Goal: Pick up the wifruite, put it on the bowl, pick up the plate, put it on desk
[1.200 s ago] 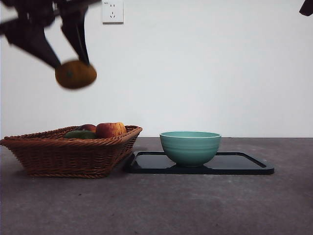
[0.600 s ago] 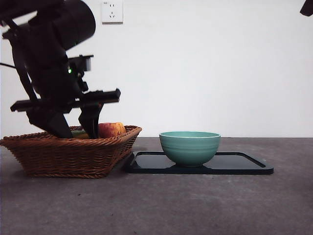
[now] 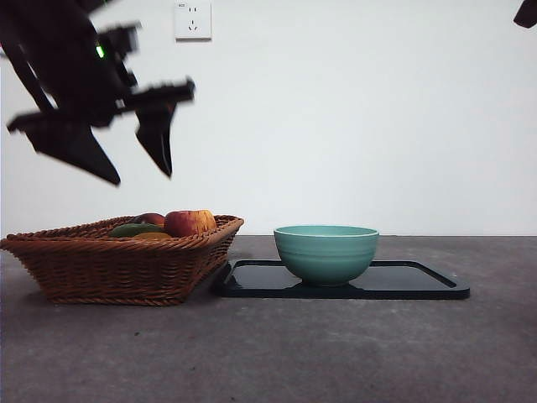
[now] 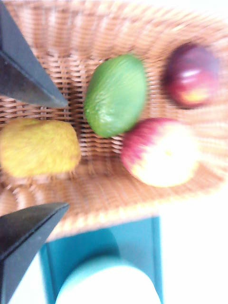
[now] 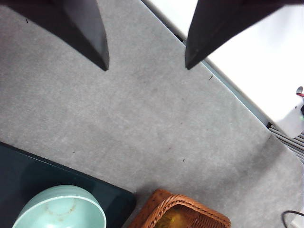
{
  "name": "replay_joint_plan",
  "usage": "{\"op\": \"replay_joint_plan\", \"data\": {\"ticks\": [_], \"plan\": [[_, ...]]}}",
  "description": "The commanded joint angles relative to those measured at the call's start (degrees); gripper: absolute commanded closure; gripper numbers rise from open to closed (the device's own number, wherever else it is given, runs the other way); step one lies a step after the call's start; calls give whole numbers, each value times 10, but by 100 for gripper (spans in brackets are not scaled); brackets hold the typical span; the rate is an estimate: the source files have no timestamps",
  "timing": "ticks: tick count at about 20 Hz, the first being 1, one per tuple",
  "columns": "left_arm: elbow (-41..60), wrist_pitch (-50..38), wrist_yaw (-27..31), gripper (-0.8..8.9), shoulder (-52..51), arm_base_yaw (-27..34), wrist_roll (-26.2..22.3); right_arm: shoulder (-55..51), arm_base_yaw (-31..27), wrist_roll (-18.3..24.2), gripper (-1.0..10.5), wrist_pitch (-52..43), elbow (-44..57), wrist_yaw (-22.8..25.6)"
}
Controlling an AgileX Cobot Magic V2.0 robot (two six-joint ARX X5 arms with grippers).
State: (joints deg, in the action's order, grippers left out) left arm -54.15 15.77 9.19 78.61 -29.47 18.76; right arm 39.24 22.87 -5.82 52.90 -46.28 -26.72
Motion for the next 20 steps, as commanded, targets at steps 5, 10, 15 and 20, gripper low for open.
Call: {"op": "replay_joint_plan", "data": {"ticks": [5,10,15,20], "plan": [[-5,116,-242,501,-156,-2,-51,2,4,3,693,-6,-5,2],[-5,219,-365,502,-213,-2,-109,3,4,3,693,-6,-5,2],[-5,276,-368,503,-218,-2,-137,3,4,3,693,-5,-5,2],[-5,275,-367,502,-218,-2,-139,3,4,3,693,-6,-5,2]]}}
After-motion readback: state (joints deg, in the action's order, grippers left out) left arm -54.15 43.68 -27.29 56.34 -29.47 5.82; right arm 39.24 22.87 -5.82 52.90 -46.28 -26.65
